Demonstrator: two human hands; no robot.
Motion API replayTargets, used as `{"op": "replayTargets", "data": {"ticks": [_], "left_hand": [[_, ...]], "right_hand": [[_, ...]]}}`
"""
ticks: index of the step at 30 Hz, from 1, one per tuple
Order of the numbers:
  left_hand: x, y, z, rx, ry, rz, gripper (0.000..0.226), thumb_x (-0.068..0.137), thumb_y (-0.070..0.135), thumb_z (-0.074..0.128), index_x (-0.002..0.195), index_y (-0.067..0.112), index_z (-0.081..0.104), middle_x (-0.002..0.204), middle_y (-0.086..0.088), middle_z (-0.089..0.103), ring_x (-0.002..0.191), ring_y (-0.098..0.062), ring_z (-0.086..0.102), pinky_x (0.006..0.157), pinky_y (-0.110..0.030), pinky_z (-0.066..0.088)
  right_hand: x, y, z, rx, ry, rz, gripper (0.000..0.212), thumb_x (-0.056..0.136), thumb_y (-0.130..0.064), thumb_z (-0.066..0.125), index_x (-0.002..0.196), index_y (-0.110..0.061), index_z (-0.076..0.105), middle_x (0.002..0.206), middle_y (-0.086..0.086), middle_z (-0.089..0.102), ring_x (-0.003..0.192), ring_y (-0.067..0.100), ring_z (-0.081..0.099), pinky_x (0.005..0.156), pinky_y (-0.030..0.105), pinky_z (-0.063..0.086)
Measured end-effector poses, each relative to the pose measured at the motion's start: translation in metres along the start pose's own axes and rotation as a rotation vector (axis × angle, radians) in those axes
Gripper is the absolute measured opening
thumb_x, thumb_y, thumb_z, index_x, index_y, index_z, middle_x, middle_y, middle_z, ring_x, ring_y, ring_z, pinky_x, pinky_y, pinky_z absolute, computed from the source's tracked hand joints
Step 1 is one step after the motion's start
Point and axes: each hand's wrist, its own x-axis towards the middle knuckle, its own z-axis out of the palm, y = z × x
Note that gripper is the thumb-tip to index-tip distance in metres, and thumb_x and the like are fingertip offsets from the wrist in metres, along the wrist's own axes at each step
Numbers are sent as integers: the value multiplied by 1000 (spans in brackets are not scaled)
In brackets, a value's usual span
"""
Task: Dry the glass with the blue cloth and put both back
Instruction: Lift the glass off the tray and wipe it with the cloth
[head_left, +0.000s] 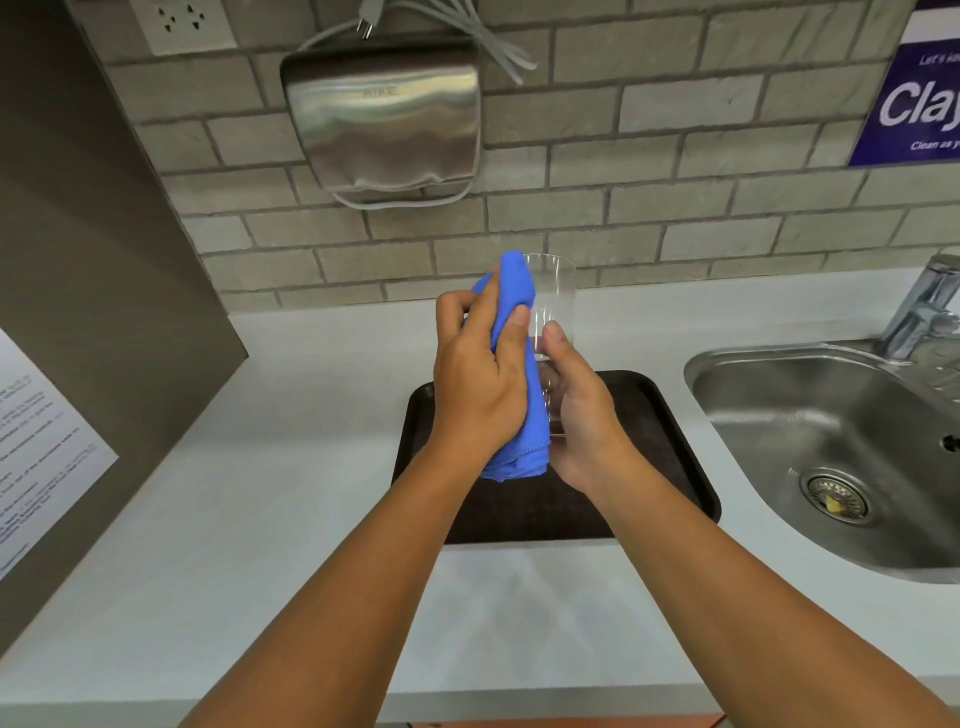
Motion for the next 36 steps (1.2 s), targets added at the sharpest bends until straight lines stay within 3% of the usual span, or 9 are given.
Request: {"op": "replayTargets", "data": {"ticks": [3,6,10,12,16,21,26,29,36], "left_hand": [[6,-4,-3,-218,-7,-350,28,99,40,43,85,23,60,94,-7,61,76,-6,61,70,-24,52],[10,-5,-4,-317,-81,-584,34,98,45,42,99,19,64,101,-20,68,86,-30,67,81,-50,57],[2,2,-1,-144,-40,-276,36,100,42,40,131,29,53,107,7,51,90,9,56,72,-5,44],[-3,1,1,-9,-37,-63,43,99,38,44,140,29,47,109,5,40,90,11,50,73,2,37],[1,2,0,-69,-39,-51,37,99,36,46,133,26,54,106,2,41,84,13,50,72,-4,42],[10,-3,-7,-483,-76,-658,32,98,46,45,113,24,62,105,-8,70,93,-26,69,82,-42,58],[5,-7,-5,-473,-27,-595,20,98,47,42,94,42,61,95,2,71,88,-22,70,76,-37,59],[5,-10,-5,-443,17,-549,28,100,46,39,114,34,59,97,2,67,84,-16,67,66,-26,57],[2,-7,-3,-298,6,-387,46,100,44,37,143,28,44,137,1,57,120,-16,57,102,-38,48]], "right_hand": [[2,1,-6,82,-138,11,45,71,-58,69,91,-19,79,88,7,76,81,23,75,76,39,61],[4,3,-9,85,-153,29,45,72,-61,67,87,-21,81,89,4,77,83,23,75,79,40,60],[2,-1,-3,61,-75,25,68,70,-58,71,115,-8,70,106,15,71,96,31,70,94,51,55],[2,0,-3,45,-66,-2,69,69,-57,72,116,-8,71,108,15,70,100,32,67,102,56,47],[1,1,-5,101,-141,-3,53,76,-54,67,106,-11,74,106,14,71,98,29,70,97,49,52],[2,0,-7,88,-189,3,58,78,-59,63,110,-12,74,98,9,76,89,26,74,79,42,59],[1,-1,-1,10,-54,-11,73,68,-61,71,115,-6,63,90,10,74,74,25,73,65,38,59],[2,0,0,-54,-14,7,63,78,-63,65,116,-13,67,95,5,74,74,17,75,59,33,59],[4,4,2,-134,27,-88,46,66,-62,76,90,-23,72,74,-3,72,67,15,70,62,30,57]]}}
